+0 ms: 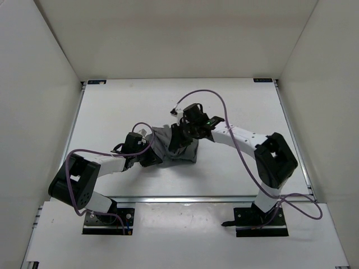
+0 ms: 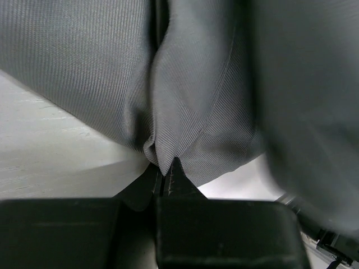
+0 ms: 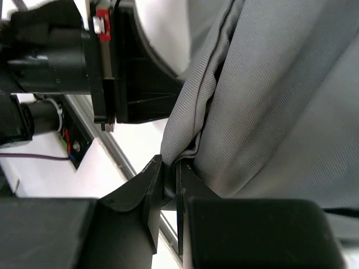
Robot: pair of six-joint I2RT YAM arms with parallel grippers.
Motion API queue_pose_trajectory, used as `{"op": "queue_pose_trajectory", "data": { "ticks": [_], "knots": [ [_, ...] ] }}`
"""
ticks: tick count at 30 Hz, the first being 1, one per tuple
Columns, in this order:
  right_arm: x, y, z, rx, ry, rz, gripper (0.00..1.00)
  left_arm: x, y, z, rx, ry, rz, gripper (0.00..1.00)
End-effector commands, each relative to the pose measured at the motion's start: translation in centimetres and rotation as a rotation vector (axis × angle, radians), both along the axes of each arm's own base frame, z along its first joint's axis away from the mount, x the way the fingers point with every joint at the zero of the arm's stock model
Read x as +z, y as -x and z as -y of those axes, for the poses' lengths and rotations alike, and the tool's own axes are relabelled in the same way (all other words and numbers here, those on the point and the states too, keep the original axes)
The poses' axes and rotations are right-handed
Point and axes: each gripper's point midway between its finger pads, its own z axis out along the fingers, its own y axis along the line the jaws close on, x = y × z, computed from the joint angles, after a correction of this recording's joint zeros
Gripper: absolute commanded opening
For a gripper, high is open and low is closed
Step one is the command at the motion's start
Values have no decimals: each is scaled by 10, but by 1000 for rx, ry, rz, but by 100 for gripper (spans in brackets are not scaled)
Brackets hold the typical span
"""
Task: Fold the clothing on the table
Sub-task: Fold the skirt
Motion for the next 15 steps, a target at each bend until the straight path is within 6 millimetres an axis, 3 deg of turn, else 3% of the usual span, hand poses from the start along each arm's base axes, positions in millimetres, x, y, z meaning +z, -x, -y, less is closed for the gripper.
{"op": "queue_pose_trajectory", "data": {
  "ticks": [1,3,4,9,10,13,14,15],
  "knots": [
    [27,0,-34,55,-134,26,0,-24,16,-18,14,-84,-55,0],
    [11,4,-45,82,-120,-7,0,-23,16,-18,11,-78,-54,0],
    [15,6,-50,92,-131,2,0,-23,16,-18,11,-73,-54,0],
    [-3,23,-70,166,-153,-93,0,-23,20,-20,23,-66,-53,0],
    [-2,31,-76,205,-169,-113,0,-23,21,-22,25,-69,-51,4],
    [20,48,-85,317,-280,-130,1,-22,19,-24,35,-65,-43,9],
    [22,48,-84,320,-303,-117,9,-22,21,-24,33,-61,-50,10],
    [37,47,-83,317,-330,-79,16,-23,22,-26,31,-65,-49,11]
  ]
}}
